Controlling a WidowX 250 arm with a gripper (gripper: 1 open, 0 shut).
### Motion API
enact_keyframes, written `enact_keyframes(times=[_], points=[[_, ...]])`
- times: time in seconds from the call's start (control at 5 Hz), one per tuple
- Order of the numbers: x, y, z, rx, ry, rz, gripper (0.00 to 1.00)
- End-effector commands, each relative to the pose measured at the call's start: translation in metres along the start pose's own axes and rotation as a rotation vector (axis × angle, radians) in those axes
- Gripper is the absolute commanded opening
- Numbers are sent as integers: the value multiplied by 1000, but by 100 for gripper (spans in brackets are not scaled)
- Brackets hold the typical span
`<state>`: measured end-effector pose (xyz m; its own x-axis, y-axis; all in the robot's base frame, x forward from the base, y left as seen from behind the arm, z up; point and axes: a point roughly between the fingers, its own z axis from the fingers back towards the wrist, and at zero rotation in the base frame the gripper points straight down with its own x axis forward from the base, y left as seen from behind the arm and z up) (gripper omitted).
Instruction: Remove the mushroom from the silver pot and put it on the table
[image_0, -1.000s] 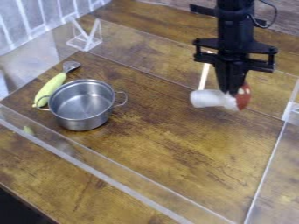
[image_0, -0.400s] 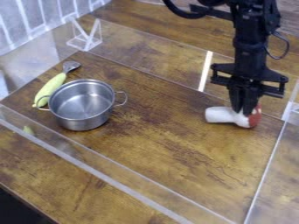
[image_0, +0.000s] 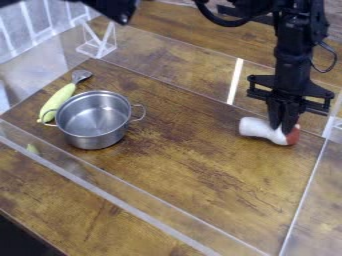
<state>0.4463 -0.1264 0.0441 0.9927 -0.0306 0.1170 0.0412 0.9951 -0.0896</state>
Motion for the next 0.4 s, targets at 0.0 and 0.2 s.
enact_keyframes(times=[0.0, 0.2], points=[[5, -7, -6, 14, -6, -26, 0], [8, -5, -18, 29, 12, -24, 0]])
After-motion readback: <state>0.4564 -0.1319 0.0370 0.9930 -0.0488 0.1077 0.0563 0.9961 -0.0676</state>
